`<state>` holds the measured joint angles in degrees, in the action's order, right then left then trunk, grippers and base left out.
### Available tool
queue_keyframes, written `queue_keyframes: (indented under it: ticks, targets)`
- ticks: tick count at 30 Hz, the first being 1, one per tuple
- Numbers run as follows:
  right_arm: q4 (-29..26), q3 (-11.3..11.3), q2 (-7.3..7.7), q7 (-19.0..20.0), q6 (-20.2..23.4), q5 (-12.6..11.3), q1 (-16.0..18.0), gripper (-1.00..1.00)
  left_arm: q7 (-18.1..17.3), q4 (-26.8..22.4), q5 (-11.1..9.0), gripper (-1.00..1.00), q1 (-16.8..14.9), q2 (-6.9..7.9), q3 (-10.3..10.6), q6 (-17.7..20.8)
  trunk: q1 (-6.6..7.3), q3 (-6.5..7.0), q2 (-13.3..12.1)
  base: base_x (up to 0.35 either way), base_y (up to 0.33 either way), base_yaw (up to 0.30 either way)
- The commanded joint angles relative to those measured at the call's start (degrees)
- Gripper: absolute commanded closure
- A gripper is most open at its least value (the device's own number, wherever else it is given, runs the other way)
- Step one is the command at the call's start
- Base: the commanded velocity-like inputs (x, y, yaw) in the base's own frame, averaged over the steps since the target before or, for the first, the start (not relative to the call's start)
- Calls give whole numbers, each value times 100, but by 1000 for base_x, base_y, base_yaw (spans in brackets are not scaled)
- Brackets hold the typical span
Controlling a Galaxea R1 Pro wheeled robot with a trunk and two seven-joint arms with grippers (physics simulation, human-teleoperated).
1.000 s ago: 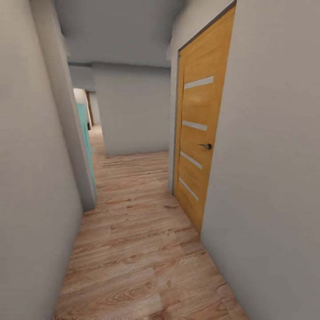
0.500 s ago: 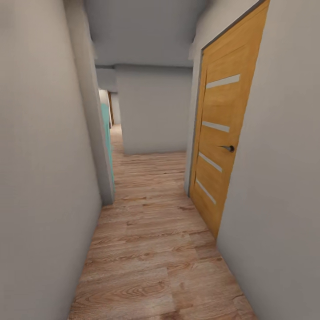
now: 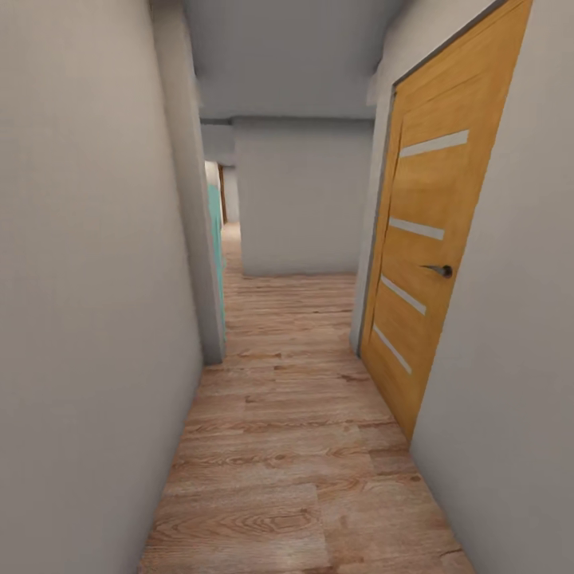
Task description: Move the two storage containers from the living room to the garage. In the garage, place one container on the floor and stack the other container on top of it (either order is fine).
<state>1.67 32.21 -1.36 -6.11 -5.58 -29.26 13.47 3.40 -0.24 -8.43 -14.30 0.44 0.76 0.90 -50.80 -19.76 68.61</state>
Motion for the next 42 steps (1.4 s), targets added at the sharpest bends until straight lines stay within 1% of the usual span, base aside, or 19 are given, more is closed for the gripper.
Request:
queue_keyframes:
  ticks: [1, 22, 30, 42]
  targets:
    - [18, 48, -5, -4, -30, -53, 7, -100, 6, -3, -48, -100, -3, 0, 12, 10, -3, -6, 3, 273, 0, 8]
    - [18, 48, -5, -4, -36, -64, 7, -100, 6, -3, -45, -100, -3, 0, 12, 16, -3, -6, 3, 318, 0, 1]
    - [18, 48, -5, -4, -157, -80, 7, -100, 6, -3, -49, -100, -3, 0, 12, 16, -3, -6, 3, 323, 0, 0]
    - [18, 48, -5, -2, -162, -56, 7, -100, 4, -3, -59, -100, -3, 13, 12, 16, -3, -6, 3, 323, 0, 0]
